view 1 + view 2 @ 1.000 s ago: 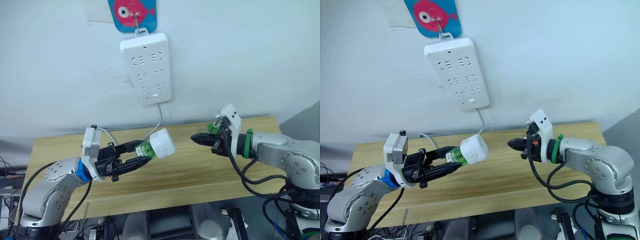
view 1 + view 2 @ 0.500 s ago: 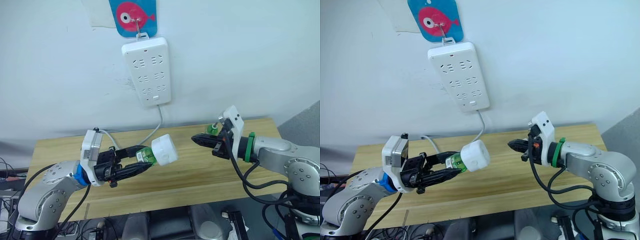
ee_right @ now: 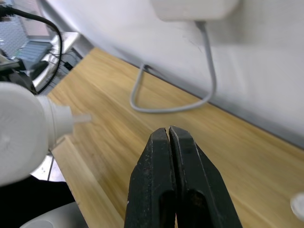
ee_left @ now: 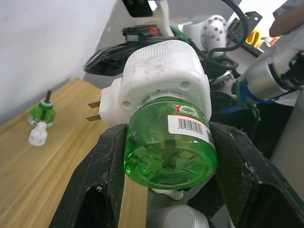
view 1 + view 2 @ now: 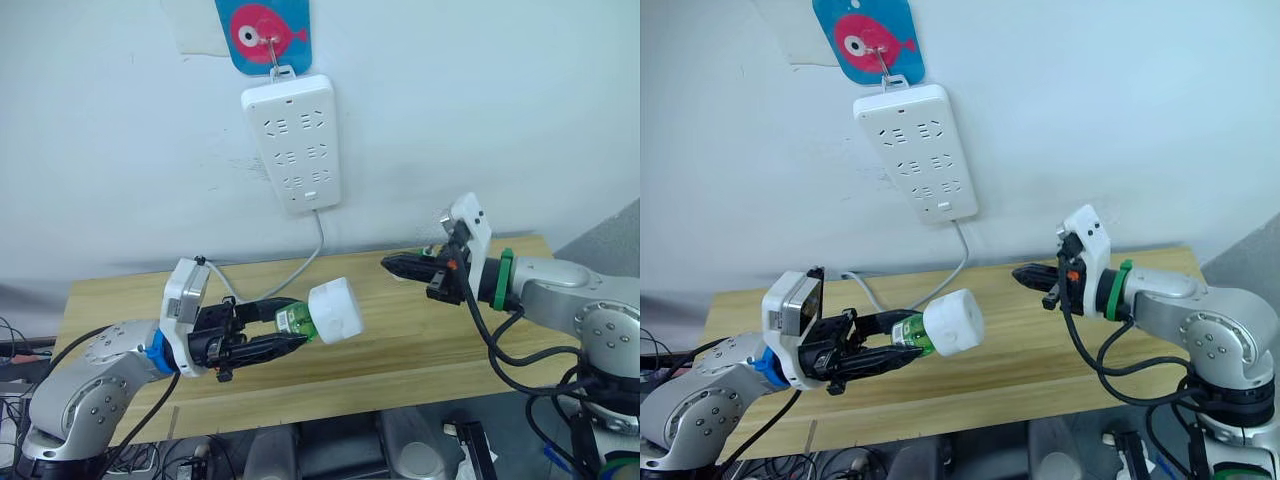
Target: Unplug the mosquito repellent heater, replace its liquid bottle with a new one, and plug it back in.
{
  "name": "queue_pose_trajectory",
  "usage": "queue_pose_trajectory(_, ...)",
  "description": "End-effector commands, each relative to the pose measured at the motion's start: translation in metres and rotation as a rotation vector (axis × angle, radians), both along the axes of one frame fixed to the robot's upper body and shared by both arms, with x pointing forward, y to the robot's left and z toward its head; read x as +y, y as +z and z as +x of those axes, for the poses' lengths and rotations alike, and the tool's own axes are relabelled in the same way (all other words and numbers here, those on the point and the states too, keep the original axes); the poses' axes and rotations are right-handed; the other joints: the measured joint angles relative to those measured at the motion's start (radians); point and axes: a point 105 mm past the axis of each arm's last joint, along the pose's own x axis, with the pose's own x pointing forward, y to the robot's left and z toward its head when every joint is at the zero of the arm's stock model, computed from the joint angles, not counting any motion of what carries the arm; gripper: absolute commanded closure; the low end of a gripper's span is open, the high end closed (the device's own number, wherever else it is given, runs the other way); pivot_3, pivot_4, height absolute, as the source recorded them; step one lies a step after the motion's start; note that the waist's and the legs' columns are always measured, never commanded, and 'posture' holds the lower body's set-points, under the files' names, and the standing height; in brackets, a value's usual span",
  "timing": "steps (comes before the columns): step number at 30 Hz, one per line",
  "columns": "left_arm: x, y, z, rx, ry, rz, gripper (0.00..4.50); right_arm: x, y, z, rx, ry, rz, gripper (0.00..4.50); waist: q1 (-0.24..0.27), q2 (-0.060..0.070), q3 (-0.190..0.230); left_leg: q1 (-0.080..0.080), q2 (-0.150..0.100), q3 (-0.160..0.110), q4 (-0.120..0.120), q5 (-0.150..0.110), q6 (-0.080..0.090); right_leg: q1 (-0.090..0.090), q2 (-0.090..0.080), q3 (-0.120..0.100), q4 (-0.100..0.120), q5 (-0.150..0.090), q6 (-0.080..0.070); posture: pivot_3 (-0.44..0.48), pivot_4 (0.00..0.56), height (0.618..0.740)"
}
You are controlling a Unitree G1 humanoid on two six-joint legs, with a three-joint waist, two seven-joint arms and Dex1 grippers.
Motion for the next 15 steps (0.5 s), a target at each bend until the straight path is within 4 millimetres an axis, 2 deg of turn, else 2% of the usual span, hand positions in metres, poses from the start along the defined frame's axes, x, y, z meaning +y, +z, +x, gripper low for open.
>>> queue_pose_trajectory(1,-0.007,0.007,-0.008,-0.015,-0.068,-0.015,2.22,0.008,0.006,-0.003,-0.025,0.058,0.017,4.43,0.000,0.000,0.000,0.000,0.000,0.000,0.000,0.000,0.000,0.000,0.000,0.000,0.000,0.000,0.000,-0.261,0.281,0.740)
queue_pose_trajectory(7,-0.011,0.021,-0.005,0.007,-0.096,-0.044,2.22,0.015,0.005,0.002,-0.030,0.123,0.010,4.43,0.001,0.000,0.000,0.000,0.000,0.000,0.000,0.000,0.000,0.000,0.000,0.000,0.000,0.000,0.000,-0.243,0.287,0.740)
queue_pose_trajectory(15,-0.011,0.025,-0.004,0.044,-0.118,-0.042,2.22,0.023,0.009,0.006,-0.051,0.177,0.022,4.43,0.001,0.000,0.000,0.000,0.000,0.000,0.000,0.000,0.000,0.000,0.000,0.000,0.000,0.000,0.000,-0.233,0.286,0.740)
